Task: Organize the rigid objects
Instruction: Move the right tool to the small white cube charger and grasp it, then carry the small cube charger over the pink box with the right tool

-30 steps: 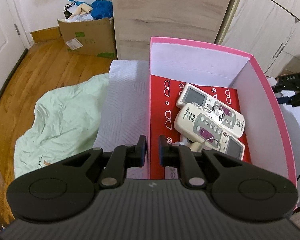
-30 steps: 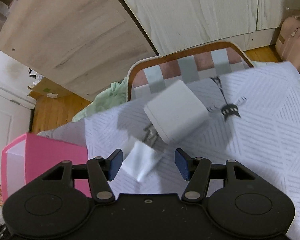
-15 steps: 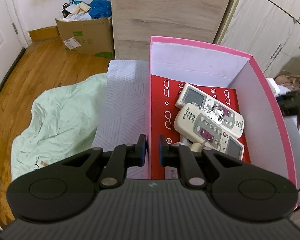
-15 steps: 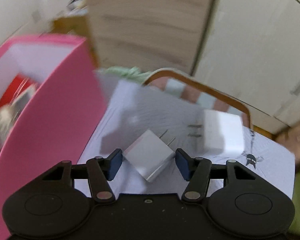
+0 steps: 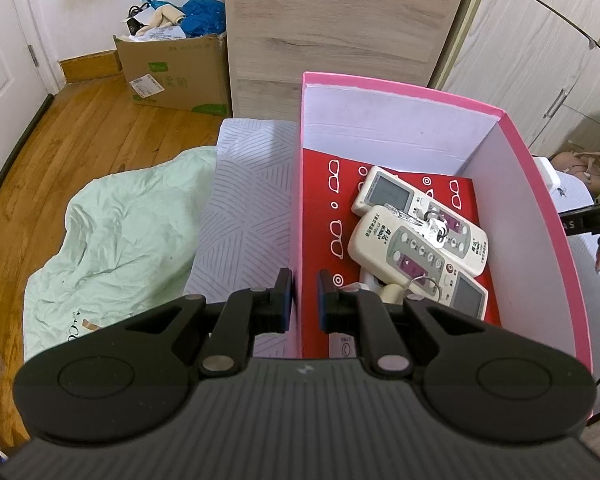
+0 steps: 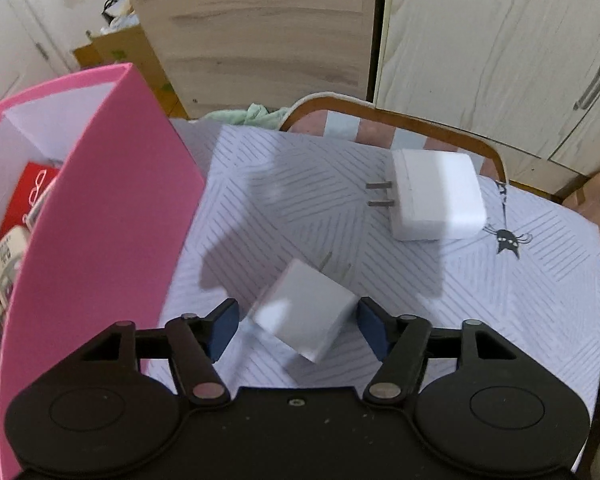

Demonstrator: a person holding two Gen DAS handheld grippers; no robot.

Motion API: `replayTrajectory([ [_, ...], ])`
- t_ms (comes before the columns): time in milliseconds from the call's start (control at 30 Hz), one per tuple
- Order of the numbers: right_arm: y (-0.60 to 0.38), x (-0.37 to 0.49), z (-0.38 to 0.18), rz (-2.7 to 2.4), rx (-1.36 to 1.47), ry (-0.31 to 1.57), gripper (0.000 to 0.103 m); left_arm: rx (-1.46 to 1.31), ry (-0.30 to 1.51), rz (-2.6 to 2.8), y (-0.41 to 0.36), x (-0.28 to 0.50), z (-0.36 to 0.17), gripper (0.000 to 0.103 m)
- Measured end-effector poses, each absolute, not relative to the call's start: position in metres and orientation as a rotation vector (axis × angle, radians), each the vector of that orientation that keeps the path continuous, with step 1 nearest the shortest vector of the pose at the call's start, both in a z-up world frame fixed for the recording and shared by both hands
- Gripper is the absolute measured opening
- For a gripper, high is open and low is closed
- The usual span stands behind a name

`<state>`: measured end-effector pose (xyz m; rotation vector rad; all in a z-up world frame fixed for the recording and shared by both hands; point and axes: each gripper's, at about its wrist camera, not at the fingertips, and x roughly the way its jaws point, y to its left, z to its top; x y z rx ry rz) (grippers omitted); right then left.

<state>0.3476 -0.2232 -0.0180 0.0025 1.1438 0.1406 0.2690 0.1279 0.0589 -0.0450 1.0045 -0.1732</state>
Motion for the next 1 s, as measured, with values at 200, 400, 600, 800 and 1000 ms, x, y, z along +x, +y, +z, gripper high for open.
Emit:
replayTrajectory([
  [200,-0.203,0.322,-0.02,0.286,-0.308,1.027,0.058,-0.041,1.004,-0.17,0.127,0.268,0.059,0.01],
  [400,-0.229,0.328,-0.019,0.238,-0.154,1.084,0.061,-0.038,1.004,-0.165,0.127,0.267,0.059,0.01],
  [600,-0.237,0.317,-0.016,0.277,-0.094,1.056,0.048,-0.022,0.999,-0.164,0.126,0.266,0.06,0.01],
  [800,-0.252,0.307,0.007,0.235,-0.046,0.985,0.048,-0.027,1.001,-0.16,0.124,0.266,0.061,0.01],
  [1000,-0.249,0.287,0.062,0.345,0.044,0.816,0.048,-0.025,1.001,-0.152,0.124,0.266,0.061,0.01],
])
